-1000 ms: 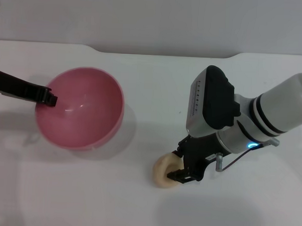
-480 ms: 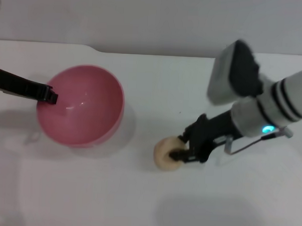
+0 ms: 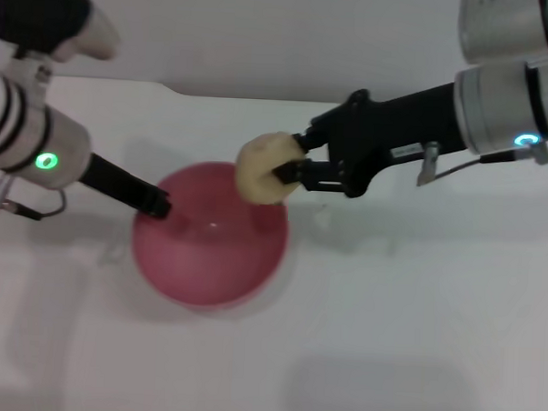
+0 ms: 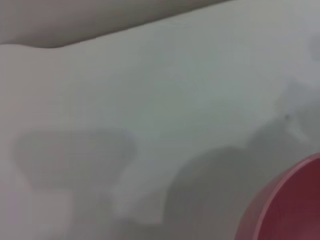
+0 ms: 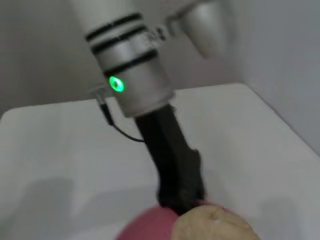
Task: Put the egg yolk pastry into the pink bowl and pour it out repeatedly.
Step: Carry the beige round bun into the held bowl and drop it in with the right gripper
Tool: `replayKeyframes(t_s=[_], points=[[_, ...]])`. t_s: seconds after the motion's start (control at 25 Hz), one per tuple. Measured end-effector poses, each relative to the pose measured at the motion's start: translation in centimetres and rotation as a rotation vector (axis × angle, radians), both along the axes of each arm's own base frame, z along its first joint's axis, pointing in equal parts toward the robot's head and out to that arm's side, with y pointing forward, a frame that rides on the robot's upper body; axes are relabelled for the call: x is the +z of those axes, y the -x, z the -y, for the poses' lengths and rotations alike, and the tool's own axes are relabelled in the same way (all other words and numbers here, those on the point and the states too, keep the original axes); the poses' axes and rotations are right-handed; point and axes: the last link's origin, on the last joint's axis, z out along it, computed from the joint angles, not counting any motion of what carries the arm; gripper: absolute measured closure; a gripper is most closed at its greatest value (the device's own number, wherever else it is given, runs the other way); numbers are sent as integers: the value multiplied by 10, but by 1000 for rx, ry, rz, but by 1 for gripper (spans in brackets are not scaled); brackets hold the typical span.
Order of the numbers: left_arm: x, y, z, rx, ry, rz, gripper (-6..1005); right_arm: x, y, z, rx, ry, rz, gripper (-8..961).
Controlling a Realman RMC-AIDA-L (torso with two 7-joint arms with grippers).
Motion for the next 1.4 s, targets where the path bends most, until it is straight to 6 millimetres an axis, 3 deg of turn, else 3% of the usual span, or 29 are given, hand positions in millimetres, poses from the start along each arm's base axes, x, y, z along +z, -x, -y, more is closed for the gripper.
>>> replayKeyframes(t_s=[0.32,0.48,0.72,1.0,1.4], points=[[-27,-33,3,-83,84,-15,1000,-38,10,13,85,85,102,695],[-32,-44,5,-116,104,-4,1000,-41,8,14,67,86,103,677],[-30,-46,3,-129,96,-1,1000,-29,-1,7,-36,47,48,437],[-31,-50,2,-152,103,-5,999,-31,-3,9,-48,62,61,419],[-39,-59,4,-191,131,-17,1000,-48,1,0,-95,33,228,393]])
